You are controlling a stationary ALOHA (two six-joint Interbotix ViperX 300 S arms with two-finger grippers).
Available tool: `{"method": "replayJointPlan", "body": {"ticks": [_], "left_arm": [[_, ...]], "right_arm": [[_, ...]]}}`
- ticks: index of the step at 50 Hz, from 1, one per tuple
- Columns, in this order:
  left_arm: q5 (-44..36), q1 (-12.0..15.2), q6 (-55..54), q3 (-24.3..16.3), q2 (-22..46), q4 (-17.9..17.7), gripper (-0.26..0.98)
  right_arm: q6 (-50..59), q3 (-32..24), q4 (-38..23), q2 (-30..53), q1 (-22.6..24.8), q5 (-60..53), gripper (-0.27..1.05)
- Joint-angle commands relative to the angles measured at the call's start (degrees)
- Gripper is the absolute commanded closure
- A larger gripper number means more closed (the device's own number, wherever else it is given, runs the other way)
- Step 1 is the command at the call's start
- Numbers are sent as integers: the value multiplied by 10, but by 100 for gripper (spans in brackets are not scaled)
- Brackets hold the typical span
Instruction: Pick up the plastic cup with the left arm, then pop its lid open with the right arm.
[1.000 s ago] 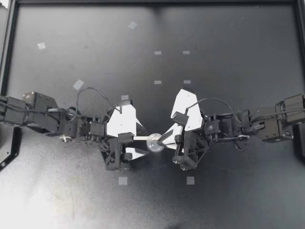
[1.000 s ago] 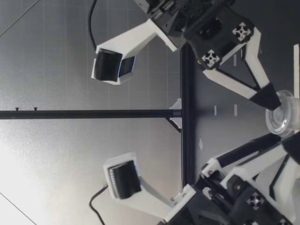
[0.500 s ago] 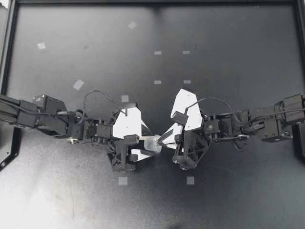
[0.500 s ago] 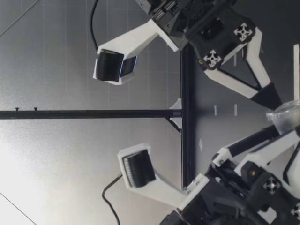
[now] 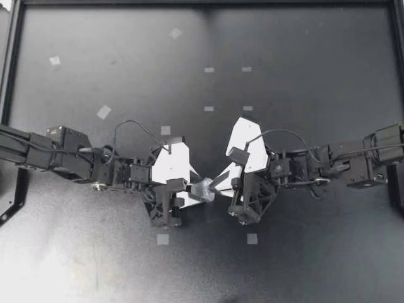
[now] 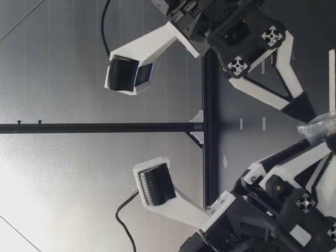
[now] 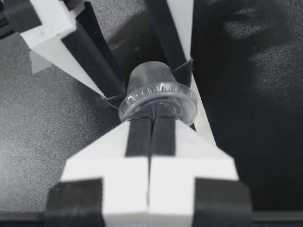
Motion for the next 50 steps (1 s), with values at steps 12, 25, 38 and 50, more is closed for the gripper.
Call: {"method": "replayJointPlan", "body": {"ticks": [12,25,38,50], "left_arm": [[-25,2,29,13,-82,0,47],[-190,17,116,74,-183,-4,47],[-388,23,162,141,-195,-52,47],[-374,18,163,122,-189,-51,48]], "right_arm": [[41,55,1,-184,-4,17,81],[242,142,16,-250,-4,-132,1],[444,177,17,-131,-11,-499,7],[447,107,-22,-35,-31,-552,7]]}}
